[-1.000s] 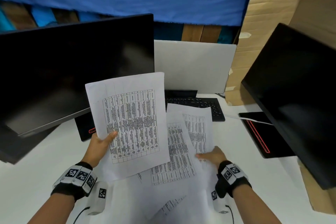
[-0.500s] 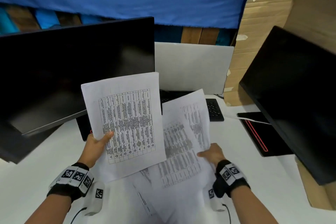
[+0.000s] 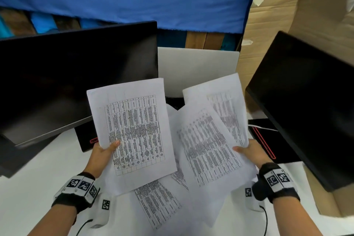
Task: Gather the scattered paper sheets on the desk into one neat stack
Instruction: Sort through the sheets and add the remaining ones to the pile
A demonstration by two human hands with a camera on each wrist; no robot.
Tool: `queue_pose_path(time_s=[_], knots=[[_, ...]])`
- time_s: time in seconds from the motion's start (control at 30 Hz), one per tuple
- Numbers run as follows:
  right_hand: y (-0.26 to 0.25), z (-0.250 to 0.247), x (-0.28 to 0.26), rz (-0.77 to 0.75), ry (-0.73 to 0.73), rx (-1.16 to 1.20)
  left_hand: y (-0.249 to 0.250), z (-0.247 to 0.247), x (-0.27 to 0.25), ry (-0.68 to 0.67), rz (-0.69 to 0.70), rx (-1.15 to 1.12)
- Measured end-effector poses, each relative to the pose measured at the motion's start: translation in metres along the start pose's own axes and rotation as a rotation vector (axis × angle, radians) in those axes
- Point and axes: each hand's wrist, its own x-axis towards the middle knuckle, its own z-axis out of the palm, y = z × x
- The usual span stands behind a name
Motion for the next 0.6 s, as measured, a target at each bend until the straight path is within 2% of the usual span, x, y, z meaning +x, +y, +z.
queue_pose_path(time_s=[0.07,0.27,0.37,0.5,0.6], knots=[[-0.001,-0.002,-0.002,-0.009,-0.003,-0.056,0.000,0.003,0.000,-0.004,-0.004,-0.010],[-0.017,-0.022,-0.006,-0.029,0.121,-0.004,0.003,0.009,-0.004,-0.027,0.011,-0.006],[-0.032,-0.035,-0.015,-0.059,0.255,-0.003,0.003,0.010,-0.003,-0.025,0.008,-0.008],[-0.057,-0.061,-0.035,-0.220,0.469,0.207,0.003,0.013,-0.002,-0.028,0.007,0.004],[-0.074,-0.077,-0.047,-0.328,0.467,0.441,0.003,0.016,0.001,-0.026,0.016,0.018]])
